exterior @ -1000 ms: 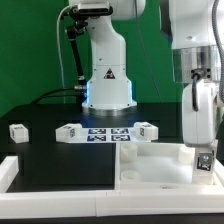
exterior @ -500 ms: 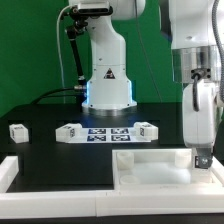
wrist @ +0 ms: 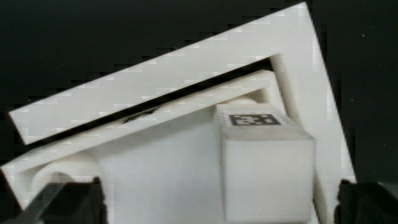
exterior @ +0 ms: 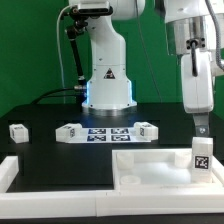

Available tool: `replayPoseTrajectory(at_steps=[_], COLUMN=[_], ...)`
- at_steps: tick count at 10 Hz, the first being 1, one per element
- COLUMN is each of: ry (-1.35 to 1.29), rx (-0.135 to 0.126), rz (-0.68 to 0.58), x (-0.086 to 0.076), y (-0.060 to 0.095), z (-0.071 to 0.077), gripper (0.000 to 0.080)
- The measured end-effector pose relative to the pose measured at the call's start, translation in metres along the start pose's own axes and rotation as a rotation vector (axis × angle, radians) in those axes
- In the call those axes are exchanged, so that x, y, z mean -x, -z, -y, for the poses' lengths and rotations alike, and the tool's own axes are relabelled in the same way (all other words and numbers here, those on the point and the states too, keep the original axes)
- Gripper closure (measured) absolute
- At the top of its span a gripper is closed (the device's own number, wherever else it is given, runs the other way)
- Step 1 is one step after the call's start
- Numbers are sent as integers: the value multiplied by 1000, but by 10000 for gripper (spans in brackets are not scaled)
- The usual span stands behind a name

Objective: Assemble square table

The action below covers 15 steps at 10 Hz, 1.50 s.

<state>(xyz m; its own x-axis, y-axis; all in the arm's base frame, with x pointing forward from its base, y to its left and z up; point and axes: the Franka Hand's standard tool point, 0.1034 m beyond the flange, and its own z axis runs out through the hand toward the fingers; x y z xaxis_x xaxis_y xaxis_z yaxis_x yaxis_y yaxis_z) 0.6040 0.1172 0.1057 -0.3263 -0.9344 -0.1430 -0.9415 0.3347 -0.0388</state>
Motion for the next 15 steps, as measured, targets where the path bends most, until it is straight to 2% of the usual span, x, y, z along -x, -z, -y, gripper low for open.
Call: replayPoseTrajectory(at_steps=[2,6,7,8,10,14,15], ry=[1,11,61,115,134,167,172], rx=[5,5,-6,-6,23,29,19], rz=[-7,-7,-1,2,-2,-5,-7], x=[-1,-2,-5,-9,-13,-13,-12], y=[-5,-6,-2,2,1,-2,-3], z=[-1,-1,-7,-19,-50,-53,-54], gripper=[151,151,151,151,151,151,151])
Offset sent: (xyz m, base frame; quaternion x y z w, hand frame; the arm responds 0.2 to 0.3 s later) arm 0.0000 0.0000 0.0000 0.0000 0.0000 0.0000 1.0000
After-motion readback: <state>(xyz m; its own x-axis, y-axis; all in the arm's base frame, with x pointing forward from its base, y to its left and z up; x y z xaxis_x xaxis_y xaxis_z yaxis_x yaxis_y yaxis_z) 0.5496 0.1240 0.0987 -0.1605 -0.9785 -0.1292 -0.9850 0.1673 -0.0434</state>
